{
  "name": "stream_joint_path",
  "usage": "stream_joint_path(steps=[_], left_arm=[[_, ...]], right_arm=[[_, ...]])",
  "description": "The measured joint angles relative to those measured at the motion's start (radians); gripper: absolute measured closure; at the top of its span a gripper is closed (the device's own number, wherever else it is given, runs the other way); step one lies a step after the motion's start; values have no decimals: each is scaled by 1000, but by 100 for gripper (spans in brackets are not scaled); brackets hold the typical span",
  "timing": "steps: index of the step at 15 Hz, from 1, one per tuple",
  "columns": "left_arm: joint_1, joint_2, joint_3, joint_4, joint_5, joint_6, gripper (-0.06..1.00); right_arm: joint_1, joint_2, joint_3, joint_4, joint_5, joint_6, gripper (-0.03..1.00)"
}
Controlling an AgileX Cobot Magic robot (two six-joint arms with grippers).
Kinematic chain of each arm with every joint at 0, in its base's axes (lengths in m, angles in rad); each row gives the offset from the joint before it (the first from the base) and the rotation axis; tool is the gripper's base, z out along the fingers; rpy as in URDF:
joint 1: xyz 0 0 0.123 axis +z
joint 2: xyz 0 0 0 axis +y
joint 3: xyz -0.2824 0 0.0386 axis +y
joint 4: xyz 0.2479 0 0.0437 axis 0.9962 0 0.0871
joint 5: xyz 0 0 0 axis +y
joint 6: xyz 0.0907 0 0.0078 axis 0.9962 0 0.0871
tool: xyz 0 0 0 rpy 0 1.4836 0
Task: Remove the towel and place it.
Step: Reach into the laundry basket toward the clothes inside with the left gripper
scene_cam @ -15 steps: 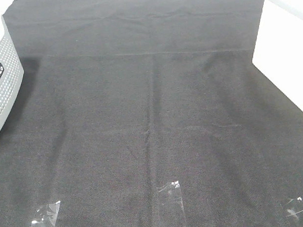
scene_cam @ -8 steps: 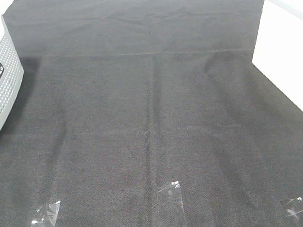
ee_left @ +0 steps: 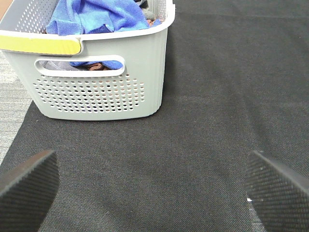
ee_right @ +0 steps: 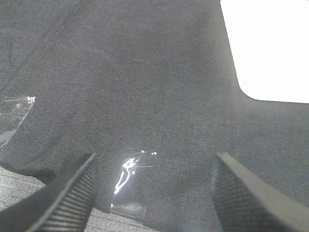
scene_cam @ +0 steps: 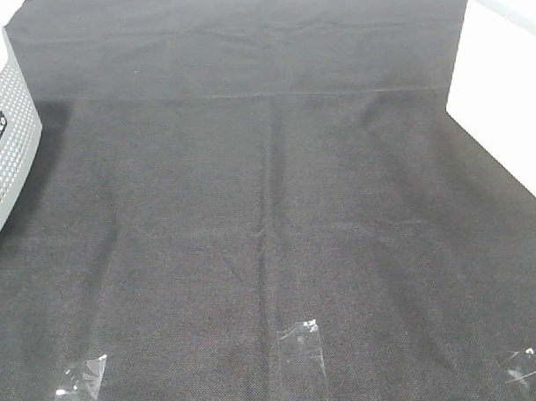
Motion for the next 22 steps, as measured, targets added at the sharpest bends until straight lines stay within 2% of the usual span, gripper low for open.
stream_joint_path(steps=[18, 22], left_arm=[[0, 0, 0, 0, 0, 1, -5], [0, 0, 0, 0, 0, 37, -5]], right_arm=[[0, 0, 0, 0, 0, 0, 31], [0, 0, 0, 0, 0, 0, 31]])
